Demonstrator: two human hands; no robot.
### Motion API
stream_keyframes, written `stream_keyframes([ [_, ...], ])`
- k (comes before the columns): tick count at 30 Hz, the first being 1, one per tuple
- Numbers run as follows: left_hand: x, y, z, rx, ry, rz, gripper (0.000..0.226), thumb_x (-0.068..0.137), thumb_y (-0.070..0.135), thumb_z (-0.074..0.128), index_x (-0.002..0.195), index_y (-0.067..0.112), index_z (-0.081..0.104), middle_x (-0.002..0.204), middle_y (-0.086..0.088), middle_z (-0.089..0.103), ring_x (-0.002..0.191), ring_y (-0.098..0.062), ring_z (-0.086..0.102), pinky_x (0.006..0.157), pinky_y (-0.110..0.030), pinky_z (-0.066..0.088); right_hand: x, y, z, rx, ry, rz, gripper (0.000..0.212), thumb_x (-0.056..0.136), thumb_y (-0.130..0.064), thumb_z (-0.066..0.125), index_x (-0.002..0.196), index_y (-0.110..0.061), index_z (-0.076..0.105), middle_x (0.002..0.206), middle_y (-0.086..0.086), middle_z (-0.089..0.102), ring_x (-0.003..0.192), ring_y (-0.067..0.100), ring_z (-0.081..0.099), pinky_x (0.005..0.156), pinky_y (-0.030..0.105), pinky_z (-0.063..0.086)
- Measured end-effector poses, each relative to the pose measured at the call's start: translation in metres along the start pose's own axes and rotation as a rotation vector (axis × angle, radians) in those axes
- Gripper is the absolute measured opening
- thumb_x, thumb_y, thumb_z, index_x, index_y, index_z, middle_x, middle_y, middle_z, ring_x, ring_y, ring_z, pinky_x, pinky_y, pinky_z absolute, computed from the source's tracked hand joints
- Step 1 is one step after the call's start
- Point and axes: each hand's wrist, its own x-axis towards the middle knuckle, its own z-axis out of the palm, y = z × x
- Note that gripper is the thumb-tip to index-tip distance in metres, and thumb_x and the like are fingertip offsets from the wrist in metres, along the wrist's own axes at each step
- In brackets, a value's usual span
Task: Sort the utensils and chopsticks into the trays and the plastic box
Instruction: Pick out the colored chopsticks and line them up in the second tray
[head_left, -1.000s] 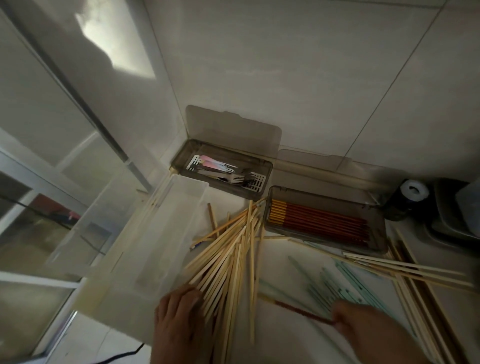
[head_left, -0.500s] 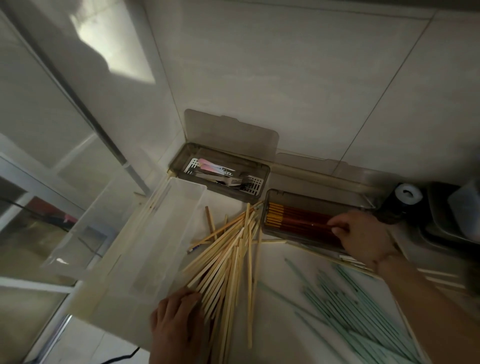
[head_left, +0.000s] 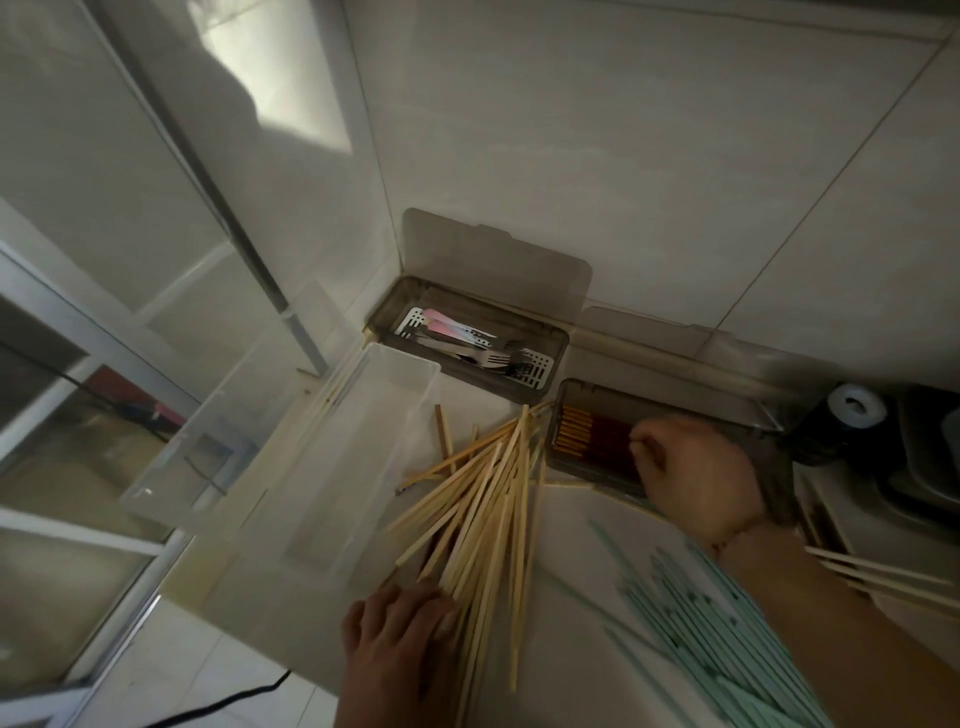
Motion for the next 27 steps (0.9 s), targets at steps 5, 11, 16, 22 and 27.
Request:
stream_keyframes([
  [5,0.0,0.01,0.01,0.011,0.023,0.168,0.05,0.096,0.052,0.034,0.093,0.026,0.077,0.111,0.009,0.069,0.102,-0.016,0.051,0.088,-0.038,0.037,-0.063,-0.096,0.042,0.0,-0.204,-0.494,0.031,0.078,-0.04,0.065,0.108,-0.033,0.067,0.112,-0.007,0.066,0.103,0.019,0.063,0.079,0.034,0.055],
  [11,-0.002,0.002,0.01,-0.04,0.038,0.19,0.039,0.096,0.045,0.042,0.084,0.028,0.075,0.112,0.011,0.069,0.103,-0.013,0.055,0.091,-0.035,0.038,-0.094,-0.102,0.075,-0.071,-0.34,-0.502,0.05,0.086,-0.059,0.047,0.131,-0.038,0.05,0.145,-0.006,0.045,0.135,0.021,0.041,0.101,0.052,0.04],
  [16,-0.001,-0.012,0.004,-0.18,0.028,0.171,0.023,0.091,0.032,0.052,0.101,0.024,0.071,0.121,0.011,0.061,0.107,-0.01,0.057,0.094,-0.033,0.036,-0.092,-0.088,0.073,-0.085,-0.387,-0.486,0.056,0.084,-0.063,0.041,0.132,-0.037,0.047,0.133,-0.004,0.055,0.132,0.024,0.045,0.103,0.052,0.04],
  [22,0.005,-0.014,0.004,-0.096,-0.016,0.097,0.02,0.085,0.039,0.057,0.099,0.031,0.068,0.115,0.013,0.06,0.106,-0.014,0.053,0.092,-0.033,0.03,-0.09,-0.094,0.07,-0.069,-0.333,-0.473,0.054,0.083,-0.062,0.043,0.131,-0.039,0.047,0.12,-0.003,0.056,0.122,0.028,0.05,0.099,0.055,0.043],
  [27,0.006,-0.014,0.002,-0.065,-0.029,0.034,0.018,0.082,0.044,0.058,0.09,0.034,0.071,0.116,0.006,0.062,0.106,-0.018,0.052,0.088,-0.039,0.032,-0.089,-0.098,0.067,-0.081,-0.316,-0.399,0.045,0.081,-0.061,0.045,0.11,-0.031,0.063,0.117,0.0,0.06,0.119,0.028,0.053,0.097,0.053,0.045],
])
